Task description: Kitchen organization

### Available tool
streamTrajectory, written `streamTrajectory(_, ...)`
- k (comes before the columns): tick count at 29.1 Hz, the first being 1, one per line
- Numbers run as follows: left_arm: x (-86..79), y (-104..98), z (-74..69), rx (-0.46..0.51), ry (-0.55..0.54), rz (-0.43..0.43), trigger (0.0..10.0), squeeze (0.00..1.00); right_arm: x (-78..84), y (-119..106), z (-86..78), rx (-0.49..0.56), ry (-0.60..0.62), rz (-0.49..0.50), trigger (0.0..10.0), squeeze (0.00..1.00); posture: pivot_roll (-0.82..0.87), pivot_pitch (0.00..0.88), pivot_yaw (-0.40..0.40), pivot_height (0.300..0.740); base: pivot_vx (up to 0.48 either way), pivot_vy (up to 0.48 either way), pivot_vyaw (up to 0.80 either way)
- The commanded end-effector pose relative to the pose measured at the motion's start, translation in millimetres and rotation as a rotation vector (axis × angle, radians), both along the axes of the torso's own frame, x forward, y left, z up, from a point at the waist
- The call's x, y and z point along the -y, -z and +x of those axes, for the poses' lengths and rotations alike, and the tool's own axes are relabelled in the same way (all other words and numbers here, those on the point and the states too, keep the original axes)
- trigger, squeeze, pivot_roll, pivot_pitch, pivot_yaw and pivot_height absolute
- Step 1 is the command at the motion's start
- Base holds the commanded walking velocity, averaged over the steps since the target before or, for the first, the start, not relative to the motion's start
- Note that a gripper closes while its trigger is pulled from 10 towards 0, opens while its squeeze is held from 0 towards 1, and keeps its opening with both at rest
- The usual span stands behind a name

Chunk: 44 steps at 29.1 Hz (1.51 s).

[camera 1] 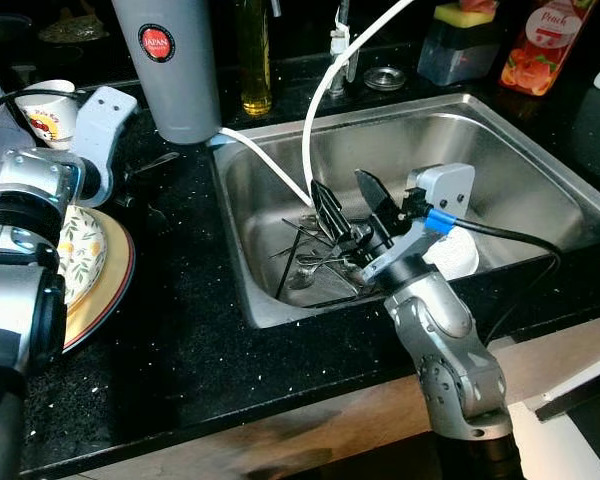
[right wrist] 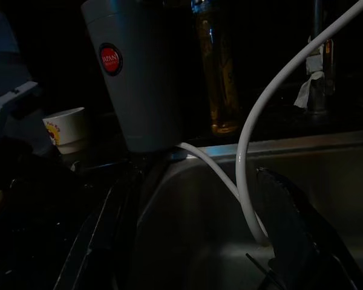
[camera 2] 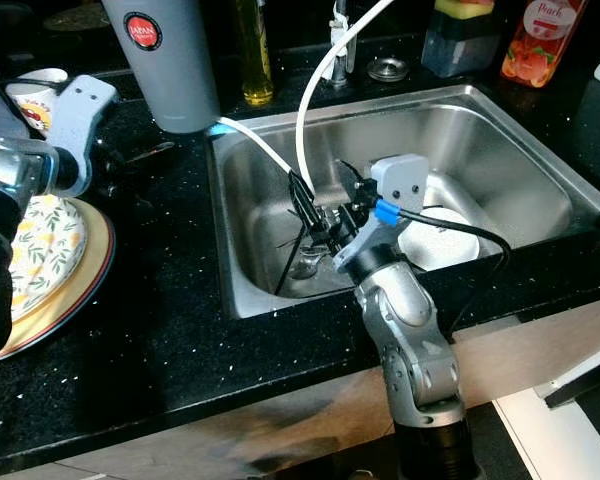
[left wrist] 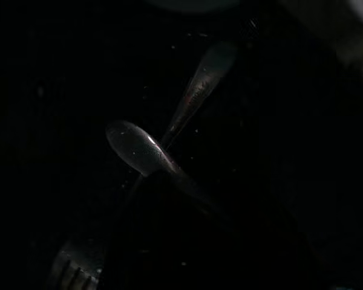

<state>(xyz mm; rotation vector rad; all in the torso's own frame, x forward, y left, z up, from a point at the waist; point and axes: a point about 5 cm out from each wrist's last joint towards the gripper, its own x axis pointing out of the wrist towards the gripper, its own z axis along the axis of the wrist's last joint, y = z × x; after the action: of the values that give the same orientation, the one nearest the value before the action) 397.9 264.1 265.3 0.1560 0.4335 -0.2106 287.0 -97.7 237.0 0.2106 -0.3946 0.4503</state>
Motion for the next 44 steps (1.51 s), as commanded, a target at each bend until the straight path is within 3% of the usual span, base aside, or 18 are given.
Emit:
streamTrajectory(1,1.5,35,-5.0,-0.12,-0.05,-0.086,10.0,0.0,-0.8,-1,-2.0,-0.007,-0.006,0.008,10.0,0.0,0.19,0.171,0.088,0.74,0.0,0.0,0.0)
streamTrajectory(3,6.1,46,-5.7,-0.144,-0.085,-0.164,10.0,0.0,0.4,-1,-2.0,-0.01,-0.003,0.006,10.0,0.0,0.18,0.17,0.084,0.74,0.0,0.0,0.0)
streamTrajectory(4,9.9,53,-6.4,-0.163,-0.088,-0.202,8.2,0.0,1.1,-1,-2.0,-0.011,-0.001,0.005,10.0,0.0,0.18,0.17,0.083,0.74,0.0,0.0,0.0)
streamTrajectory(5,14.5,61,-7.2,-0.187,-0.089,-0.239,7.6,0.0,1.5,-1,-2.2,-0.011,0.0,0.004,10.0,0.0,0.18,0.169,0.08,0.74,0.0,0.0,0.0)
streamTrajectory(8,21.8,73,-9.1,-0.231,-0.101,-0.285,8.2,0.0,2.3,-1,-2.0,-0.01,0.001,0.0,10.0,0.0,0.18,0.165,0.076,0.74,0.0,0.0,0.0)
streamTrajectory(9,22.9,76,-9.7,-0.244,-0.106,-0.274,10.0,0.0,2.2,-1,-2.0,-0.01,0.001,0.0,10.0,0.0,0.18,0.165,0.076,0.74,0.0,0.0,0.0)
streamTrajectory(14,16.8,73,-9.1,-0.234,-0.113,-0.144,10.0,0.0,2.4,-2,-2.1,-0.006,0.005,0.0,10.0,0.0,0.17,0.16,0.082,0.74,0.0,0.0,0.0)
streamTrajectory(18,23.8,67,-6.4,-0.224,-0.08,-0.166,10.0,0.0,4.3,-1,-1.4,-0.012,0.012,0.0,10.0,0.0,0.18,0.152,0.073,0.74,0.0,0.0,0.0)
streamTrajectory(19,36.4,71,-4.3,-0.232,-0.034,-0.164,5.0,0.0,3.5,-1,-0.3,-0.01,0.009,-0.002,10.0,0.0,0.17,0.152,0.072,0.74,0.0,0.0,0.0)
streamTrajectory(20,43.4,74,-3.3,-0.235,-0.012,-0.158,1.0,0.0,3.1,-2,0.3,-0.008,0.007,-0.003,10.0,0.0,0.17,0.151,0.071,0.74,0.0,0.0,0.0)
streamTrajectory(21,47.3,75,-2.7,-0.237,0.0,-0.153,1.0,0.0,2.9,-3,0.6,-0.006,0.006,-0.003,10.0,0.0,0.17,0.151,0.071,0.74,0.0,0.0,0.0)
streamTrajectory(22,52.3,77,-2.1,-0.241,0.016,-0.135,0.0,0.0,3.2,-4,0.9,-0.002,0.007,-0.003,10.0,0.0,0.17,0.151,0.071,0.74,0.0,0.0,0.0)
streamTrajectory(31,52.8,80,-0.9,-0.227,0.004,-0.044,0.0,0.0,10.9,-4,0.8,-0.006,0.038,-0.003,10.0,0.0,0.15,0.146,0.072,0.74,0.0,0.0,0.0)
streamTrajectory(36,63.8,57,6.8,-0.136,0.037,-0.167,0.0,0.0,10.6,-4,2.7,-0.003,0.035,-0.003,10.0,0.0,0.16,0.141,0.063,0.74,0.0,0.0,0.0)
streamTrajectory(37,72.5,44,10.1,-0.086,0.089,-0.234,2.5,0.0,10.5,-5,3.5,-0.002,0.033,-0.003,10.0,0.0,0.16,0.138,0.06,0.74,0.0,0.0,0.0)
streamTrajectory(39,80.9,30,12.9,-0.03,0.141,-0.283,2.5,0.0,10.7,-5,4.4,-0.001,0.032,-0.004,10.0,0.0,0.16,0.136,0.056,0.74,0.0,0.0,0.0)
streamTrajectory(40,90.3,18,13.8,-0.001,0.201,-0.342,10.0,0.0,10.7,-5,5.1,0.0,0.031,-0.004,10.0,0.0,0.16,0.135,0.055,0.74,0.0,0.0,0.0)
streamTrajectory(44,114.1,-7,11.7,0.035,0.355,-0.44,10.0,0.0,9.2,-6,5.7,0.002,0.025,-0.005,10.0,0.0,0.16,0.132,0.052,0.74,0.0,0.0,0.0)
